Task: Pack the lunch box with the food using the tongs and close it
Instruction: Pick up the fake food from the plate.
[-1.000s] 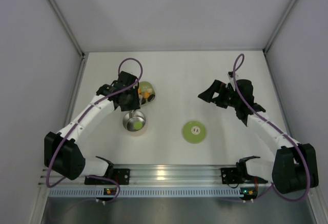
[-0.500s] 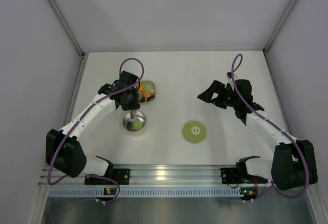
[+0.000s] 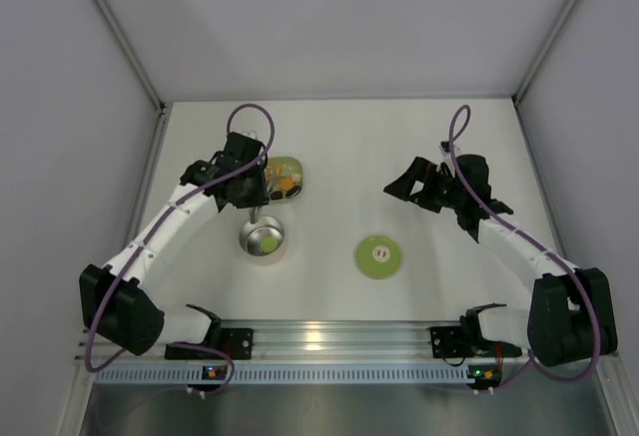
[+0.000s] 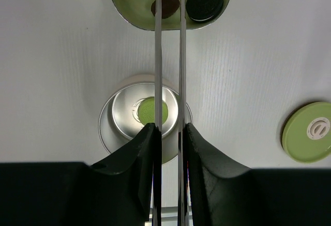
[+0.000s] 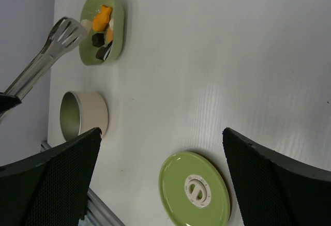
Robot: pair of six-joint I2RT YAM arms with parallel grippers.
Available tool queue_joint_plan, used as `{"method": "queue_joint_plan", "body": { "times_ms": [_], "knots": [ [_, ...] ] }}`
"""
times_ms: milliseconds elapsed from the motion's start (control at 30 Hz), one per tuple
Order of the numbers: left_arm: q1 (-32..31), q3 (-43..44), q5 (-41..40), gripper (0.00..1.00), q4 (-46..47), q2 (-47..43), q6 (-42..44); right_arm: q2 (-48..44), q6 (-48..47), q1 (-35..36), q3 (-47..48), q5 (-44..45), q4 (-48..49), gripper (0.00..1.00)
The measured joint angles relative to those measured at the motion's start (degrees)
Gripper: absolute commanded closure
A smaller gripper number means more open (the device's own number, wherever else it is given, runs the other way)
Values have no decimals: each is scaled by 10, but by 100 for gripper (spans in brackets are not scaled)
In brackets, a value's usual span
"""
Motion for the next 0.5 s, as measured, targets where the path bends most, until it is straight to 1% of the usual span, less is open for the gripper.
{"method": "queue_joint_plan", "body": {
  "times_ms": [233,500],
  "knots": [
    [0,24,1,78,-30,-30,10,7,0,0,1,-1,-1,1],
    [0,24,19,78,-96,-112,18,10,0,0,11,-1,-5,1]
  ]
}}
